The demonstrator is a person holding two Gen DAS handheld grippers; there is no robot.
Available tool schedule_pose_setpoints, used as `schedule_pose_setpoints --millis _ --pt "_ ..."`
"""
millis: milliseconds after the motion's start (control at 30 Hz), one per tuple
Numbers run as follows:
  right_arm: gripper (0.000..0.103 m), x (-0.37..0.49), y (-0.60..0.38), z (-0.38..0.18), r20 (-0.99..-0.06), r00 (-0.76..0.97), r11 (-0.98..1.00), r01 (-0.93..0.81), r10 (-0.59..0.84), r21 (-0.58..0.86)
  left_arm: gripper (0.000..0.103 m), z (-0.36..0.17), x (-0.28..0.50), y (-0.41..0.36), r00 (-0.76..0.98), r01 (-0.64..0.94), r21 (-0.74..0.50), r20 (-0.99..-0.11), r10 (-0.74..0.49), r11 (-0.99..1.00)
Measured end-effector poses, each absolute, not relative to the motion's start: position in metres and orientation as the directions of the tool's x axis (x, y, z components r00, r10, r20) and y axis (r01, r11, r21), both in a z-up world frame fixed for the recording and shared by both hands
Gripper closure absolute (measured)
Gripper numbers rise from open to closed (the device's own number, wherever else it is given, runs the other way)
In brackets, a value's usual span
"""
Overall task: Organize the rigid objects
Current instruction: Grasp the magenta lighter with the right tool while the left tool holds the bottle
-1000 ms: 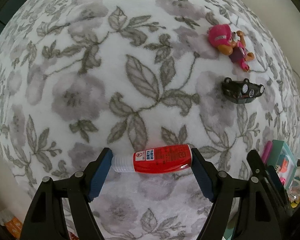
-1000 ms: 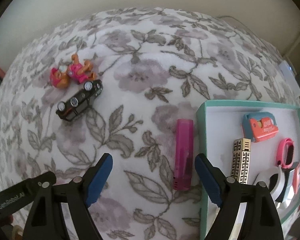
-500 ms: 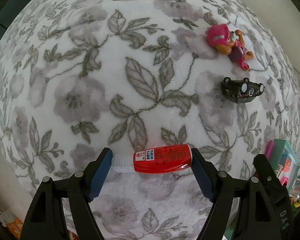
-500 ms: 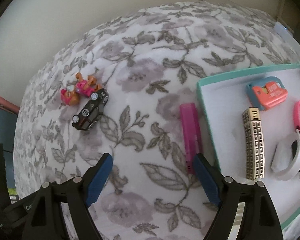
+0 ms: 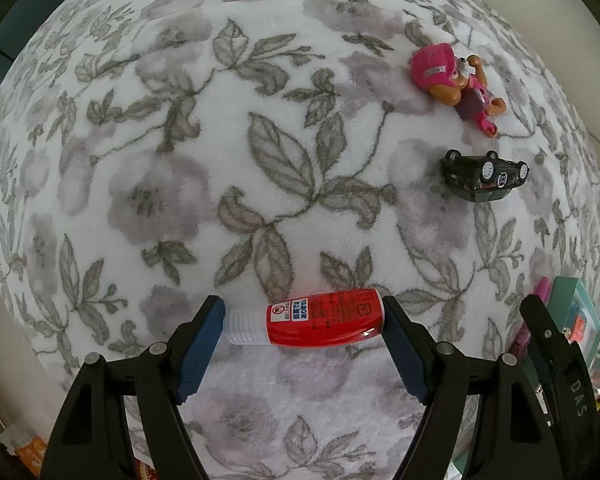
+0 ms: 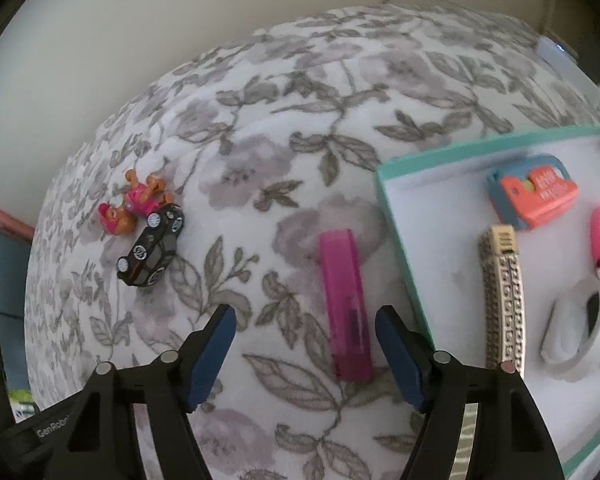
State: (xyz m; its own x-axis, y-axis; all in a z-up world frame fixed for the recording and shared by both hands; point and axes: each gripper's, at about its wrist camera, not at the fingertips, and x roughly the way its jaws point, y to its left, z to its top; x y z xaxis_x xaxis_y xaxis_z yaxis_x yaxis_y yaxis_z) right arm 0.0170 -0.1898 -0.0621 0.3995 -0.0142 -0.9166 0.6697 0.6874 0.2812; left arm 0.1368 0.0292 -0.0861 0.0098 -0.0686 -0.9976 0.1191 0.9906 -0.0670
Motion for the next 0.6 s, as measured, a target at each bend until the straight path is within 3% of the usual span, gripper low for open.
schedule_pose_setpoints --millis 300,433,600 --pt "0.05 0.023 -0.193 -0.063 -0.909 0.417 0.717 0.633 0.001 0.291 0.024 -0.089 0.142 0.034 0.0 0.117 -0.083 -0.997 -0.084 0.99" --pt "0.052 0.03 -0.185 -0.064 -0.905 0.424 0.743 0.593 0.038 0.309 0.024 -0.089 0.142 0.03 -0.002 0.123 -0.086 -0.996 -0.086 0.989" --pt "0.052 0.032 -0.183 -0.066 -0.919 0.393 0.772 0.591 -0.023 0.233 0.024 -0.09 0.142 0.029 -0.002 0.12 -0.082 -0.997 -0.083 0.989"
